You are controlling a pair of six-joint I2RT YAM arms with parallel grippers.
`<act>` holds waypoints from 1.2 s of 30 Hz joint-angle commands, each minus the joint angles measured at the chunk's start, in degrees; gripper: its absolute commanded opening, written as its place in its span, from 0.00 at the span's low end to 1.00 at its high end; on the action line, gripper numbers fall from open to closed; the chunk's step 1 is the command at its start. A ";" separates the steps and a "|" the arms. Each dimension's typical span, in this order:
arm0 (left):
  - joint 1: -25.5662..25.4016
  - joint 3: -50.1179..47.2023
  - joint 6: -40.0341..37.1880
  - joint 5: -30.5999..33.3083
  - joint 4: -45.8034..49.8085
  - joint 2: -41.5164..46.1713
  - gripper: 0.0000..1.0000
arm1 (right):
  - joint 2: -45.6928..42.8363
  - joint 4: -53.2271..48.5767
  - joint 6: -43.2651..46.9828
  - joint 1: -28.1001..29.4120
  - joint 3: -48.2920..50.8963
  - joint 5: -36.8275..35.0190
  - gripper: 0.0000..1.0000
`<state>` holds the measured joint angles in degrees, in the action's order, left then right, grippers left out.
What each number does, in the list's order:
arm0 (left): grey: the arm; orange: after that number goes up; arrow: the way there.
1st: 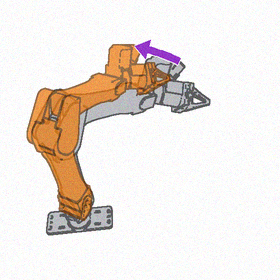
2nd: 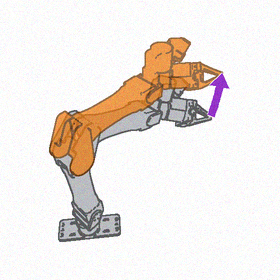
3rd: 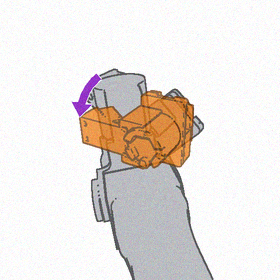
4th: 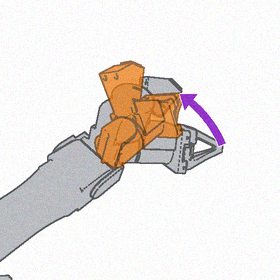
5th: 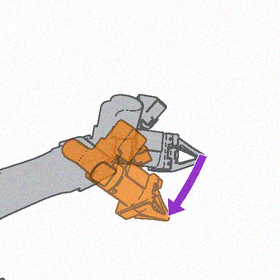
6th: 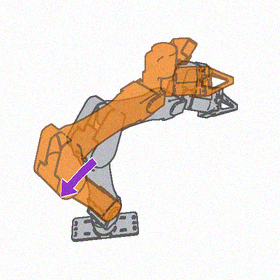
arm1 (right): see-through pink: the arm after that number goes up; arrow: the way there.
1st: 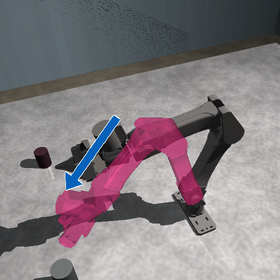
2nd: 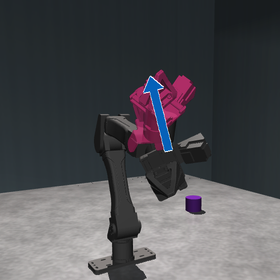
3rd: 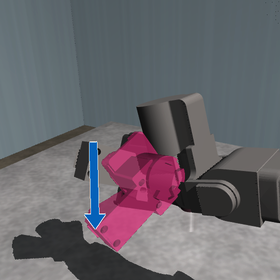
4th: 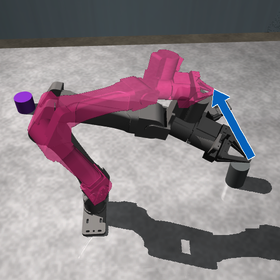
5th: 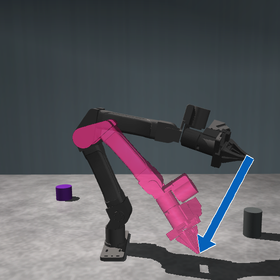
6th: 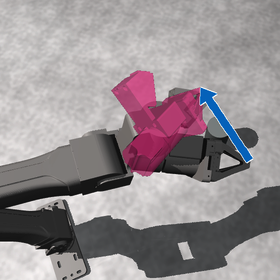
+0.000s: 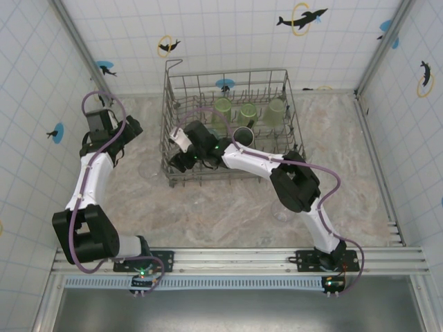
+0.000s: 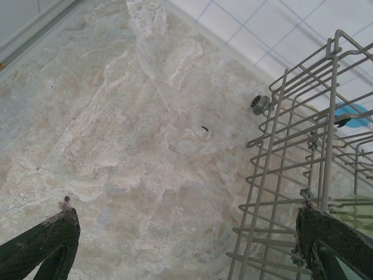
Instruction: Load the cups into the dish rack
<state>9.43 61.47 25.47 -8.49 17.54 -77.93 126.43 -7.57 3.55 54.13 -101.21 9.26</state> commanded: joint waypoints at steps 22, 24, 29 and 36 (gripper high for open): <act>0.41 1.17 0.74 1.26 2.82 0.35 0.97 | -10.78 -0.59 -1.69 0.08 1.10 1.46 1.00; 0.48 1.78 0.84 2.22 4.09 0.22 0.97 | -12.61 -0.02 -1.27 -0.45 3.72 0.84 1.00; 1.11 2.51 1.01 2.65 5.71 0.10 0.97 | -18.07 3.35 -1.31 -2.07 11.71 0.50 1.00; 1.40 2.25 2.18 4.17 8.59 0.69 0.98 | -25.88 6.31 -2.71 -4.28 21.46 -1.21 1.00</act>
<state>10.57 62.35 26.17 -6.00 23.14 -77.97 103.83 -4.19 1.83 50.39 -83.15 8.93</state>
